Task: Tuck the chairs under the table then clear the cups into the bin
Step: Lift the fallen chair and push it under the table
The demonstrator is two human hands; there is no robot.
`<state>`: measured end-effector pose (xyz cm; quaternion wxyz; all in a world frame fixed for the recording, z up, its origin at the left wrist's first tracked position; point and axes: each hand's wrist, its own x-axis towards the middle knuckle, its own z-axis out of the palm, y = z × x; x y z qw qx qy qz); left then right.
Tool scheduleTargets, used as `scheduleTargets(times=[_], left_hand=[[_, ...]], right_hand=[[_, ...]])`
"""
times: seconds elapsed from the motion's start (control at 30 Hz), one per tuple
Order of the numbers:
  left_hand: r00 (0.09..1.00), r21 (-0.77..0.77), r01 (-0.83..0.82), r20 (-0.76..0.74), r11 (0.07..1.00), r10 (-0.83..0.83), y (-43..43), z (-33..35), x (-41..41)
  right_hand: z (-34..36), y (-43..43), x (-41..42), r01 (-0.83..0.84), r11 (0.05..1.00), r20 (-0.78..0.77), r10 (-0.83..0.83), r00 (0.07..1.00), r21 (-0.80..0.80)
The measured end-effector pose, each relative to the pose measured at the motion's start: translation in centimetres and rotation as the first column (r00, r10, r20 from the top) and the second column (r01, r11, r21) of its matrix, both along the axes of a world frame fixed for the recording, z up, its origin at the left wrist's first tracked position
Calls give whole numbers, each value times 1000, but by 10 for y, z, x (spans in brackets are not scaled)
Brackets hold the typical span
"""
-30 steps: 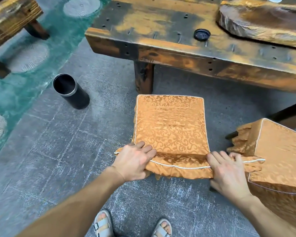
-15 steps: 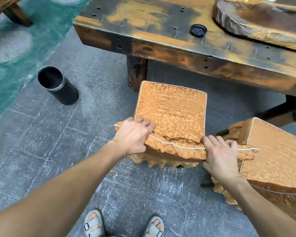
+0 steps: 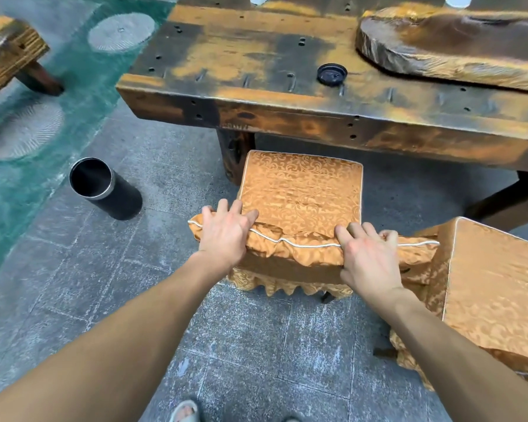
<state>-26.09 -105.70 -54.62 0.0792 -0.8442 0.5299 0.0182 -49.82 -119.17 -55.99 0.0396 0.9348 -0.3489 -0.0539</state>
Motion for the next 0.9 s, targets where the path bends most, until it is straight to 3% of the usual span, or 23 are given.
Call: scheduleTargets(times=[0.47, 0.9], left_hand=[[998, -17, 59, 15, 998, -59, -74, -5, 65], [992, -89, 73, -100, 993, -82, -100, -3, 27]], right_hand=[[-6, -67, 54, 9, 999, 36, -7, 999, -47], [1, -118, 26, -85, 995, -87, 79, 993, -59]])
